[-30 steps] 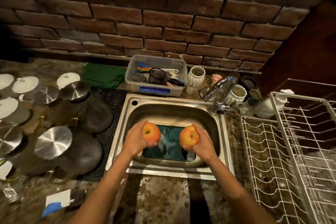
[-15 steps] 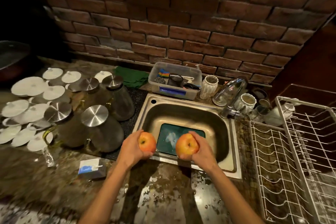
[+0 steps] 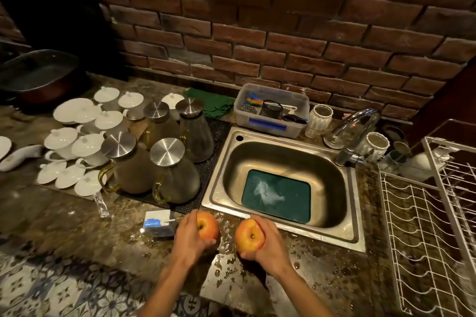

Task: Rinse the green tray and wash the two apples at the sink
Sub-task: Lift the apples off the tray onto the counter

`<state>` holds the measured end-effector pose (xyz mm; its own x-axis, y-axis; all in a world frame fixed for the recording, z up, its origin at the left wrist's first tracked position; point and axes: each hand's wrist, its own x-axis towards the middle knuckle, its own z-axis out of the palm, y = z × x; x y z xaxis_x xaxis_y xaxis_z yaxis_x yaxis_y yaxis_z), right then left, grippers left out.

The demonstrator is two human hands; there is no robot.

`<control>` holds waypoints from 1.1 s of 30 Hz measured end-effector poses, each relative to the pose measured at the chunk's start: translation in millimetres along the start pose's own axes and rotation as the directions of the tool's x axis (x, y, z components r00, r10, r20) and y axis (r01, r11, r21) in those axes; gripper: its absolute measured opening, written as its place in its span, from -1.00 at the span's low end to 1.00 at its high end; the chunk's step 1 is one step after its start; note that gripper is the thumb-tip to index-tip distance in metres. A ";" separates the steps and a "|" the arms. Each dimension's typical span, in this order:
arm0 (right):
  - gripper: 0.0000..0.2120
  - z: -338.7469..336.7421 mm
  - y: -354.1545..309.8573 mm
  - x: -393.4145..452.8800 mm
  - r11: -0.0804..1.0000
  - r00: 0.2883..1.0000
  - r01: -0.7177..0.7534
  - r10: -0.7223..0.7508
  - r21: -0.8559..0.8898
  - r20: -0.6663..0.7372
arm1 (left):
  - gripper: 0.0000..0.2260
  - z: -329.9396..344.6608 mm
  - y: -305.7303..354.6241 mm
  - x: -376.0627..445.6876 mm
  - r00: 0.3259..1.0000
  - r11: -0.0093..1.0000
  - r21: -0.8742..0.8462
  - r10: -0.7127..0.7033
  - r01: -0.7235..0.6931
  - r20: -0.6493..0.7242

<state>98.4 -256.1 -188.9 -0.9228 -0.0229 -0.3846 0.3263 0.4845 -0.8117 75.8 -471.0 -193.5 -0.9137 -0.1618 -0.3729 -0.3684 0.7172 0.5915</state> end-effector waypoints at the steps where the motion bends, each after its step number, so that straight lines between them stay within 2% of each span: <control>1: -0.06 5.3 0.4 -1.1 1.000 1.000 -0.005 0.005 -0.007 -0.002 | -0.04 0.5 -4.2 0.2 1.000 1.000 0.000 -0.012 0.012 -0.002; 13: -0.11 36.3 11.9 -1.3 0.998 0.998 -0.065 0.065 0.024 0.004 | 0.02 7.1 -36.5 16.9 0.998 0.999 0.021 -0.047 0.046 0.047; 18: -0.12 38.7 17.0 -3.4 0.994 0.998 -0.057 0.057 0.091 0.001 | 0.00 10.6 -42.9 17.9 0.997 0.999 0.039 -0.032 0.030 0.072; 23: -0.10 37.0 21.1 -3.2 0.997 0.998 -0.059 0.057 0.050 0.040 | 0.01 12.3 -45.5 15.7 0.996 0.999 -0.002 -0.048 0.048 0.077; 29: -0.10 28.4 25.5 3.7 0.998 0.994 -0.057 0.057 0.002 0.094 | -0.03 10.1 -42.0 11.6 1.000 0.998 -0.070 0.004 -0.002 0.025; 33: -0.17 13.9 22.2 6.5 0.997 0.996 -0.058 0.055 0.052 0.064 | -0.16 7.6 -28.6 10.6 0.994 0.995 -0.049 0.086 -0.090 -0.067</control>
<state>102.5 -257.7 -215.5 -0.8885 -0.0522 -0.4560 0.3897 0.4389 -0.8096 78.0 -488.1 -219.8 -0.9516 -0.1445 -0.2713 -0.2928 0.6948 0.6569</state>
